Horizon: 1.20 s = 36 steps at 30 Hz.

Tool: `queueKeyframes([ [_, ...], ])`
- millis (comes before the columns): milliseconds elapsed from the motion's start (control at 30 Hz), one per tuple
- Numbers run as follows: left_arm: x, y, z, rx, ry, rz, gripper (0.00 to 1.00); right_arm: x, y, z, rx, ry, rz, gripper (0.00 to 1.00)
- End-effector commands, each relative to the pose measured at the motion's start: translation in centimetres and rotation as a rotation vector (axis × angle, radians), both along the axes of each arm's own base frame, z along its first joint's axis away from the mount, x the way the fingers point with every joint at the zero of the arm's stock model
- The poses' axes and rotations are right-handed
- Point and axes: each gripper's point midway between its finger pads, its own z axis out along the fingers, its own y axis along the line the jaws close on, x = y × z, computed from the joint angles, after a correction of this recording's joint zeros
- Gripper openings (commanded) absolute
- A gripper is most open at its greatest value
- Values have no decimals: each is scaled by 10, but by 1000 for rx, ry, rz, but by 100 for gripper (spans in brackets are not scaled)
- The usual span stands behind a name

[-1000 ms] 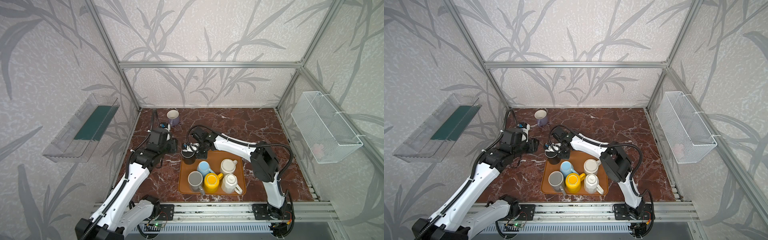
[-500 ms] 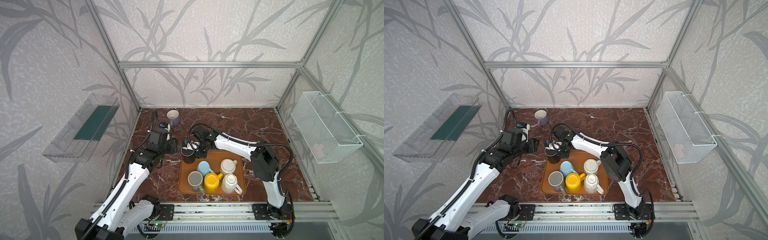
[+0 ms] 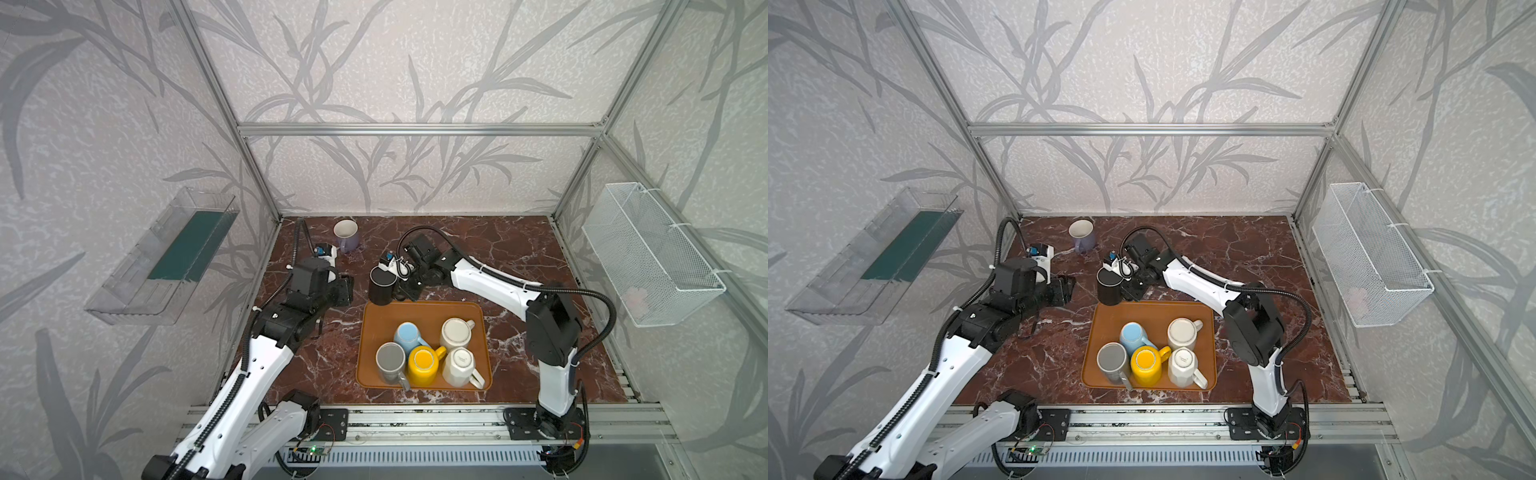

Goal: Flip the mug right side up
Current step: 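Lift the black mug off the tray and tip it sideways with the right gripper, then bring the left gripper to the black mug's open end beside the right gripper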

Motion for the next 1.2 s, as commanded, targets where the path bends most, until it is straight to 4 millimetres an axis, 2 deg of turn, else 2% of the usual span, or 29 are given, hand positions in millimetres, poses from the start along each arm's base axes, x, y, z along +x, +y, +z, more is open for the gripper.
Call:
queueKeyframes([
  [0,0,-4,0,-12,-14,-18,54,14,4,66,251,-2,-79,0],
  [200,6,-14,0,-81,-38,-31,54,33,-14,100,577,118,-173,0],
  [333,14,-41,0,-235,-83,-108,53,44,-21,129,786,208,-183,0],
  [633,35,-82,21,-484,-120,-244,51,50,-17,176,1003,224,-132,0],
  [767,43,-99,42,-624,-145,-338,50,50,-16,193,1085,233,-105,0],
  [933,48,-105,60,-716,-174,-414,50,48,-17,205,1145,241,-81,0],
  [1167,55,-87,79,-848,-245,-475,50,41,-17,217,1217,266,-26,0],
])
